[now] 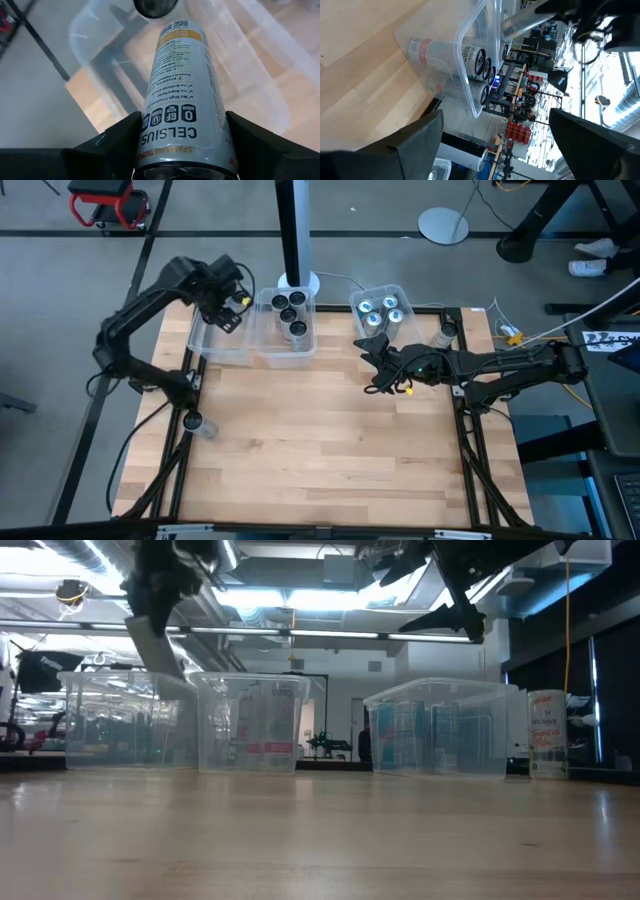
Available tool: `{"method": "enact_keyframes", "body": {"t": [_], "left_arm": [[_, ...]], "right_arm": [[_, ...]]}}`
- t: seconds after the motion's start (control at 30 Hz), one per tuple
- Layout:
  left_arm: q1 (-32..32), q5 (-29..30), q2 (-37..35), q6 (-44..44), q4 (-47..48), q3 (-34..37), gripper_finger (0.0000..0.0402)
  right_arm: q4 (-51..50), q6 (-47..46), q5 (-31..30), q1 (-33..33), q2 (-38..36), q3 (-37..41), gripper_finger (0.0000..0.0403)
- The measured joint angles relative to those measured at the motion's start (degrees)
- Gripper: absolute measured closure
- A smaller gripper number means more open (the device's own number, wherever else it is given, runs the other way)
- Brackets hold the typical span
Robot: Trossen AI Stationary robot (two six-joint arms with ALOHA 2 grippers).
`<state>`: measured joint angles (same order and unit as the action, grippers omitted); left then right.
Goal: Sort soda cans
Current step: Put the top left white-yellow soda can into the top left transparent bin
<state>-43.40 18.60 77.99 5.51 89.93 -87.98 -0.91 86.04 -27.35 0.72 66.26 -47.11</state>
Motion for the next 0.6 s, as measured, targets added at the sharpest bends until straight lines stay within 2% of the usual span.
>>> {"method": "enact_keyframes", "body": {"t": [0.17, 0.6], "left_arm": [[-1.3, -2.1, 5.3, -2.0, 0.0, 0.4, 0.0158], [-4.9, -1.9, 17.6, -8.9, 0.0, 0.4, 0.0158]], "right_arm": [[0.0, 0.2, 0.0, 0.0, 0.0, 0.0, 0.0043], [2.7, 3.0, -0.4, 0.0, 2.4, 0.0, 0.0043]]}}
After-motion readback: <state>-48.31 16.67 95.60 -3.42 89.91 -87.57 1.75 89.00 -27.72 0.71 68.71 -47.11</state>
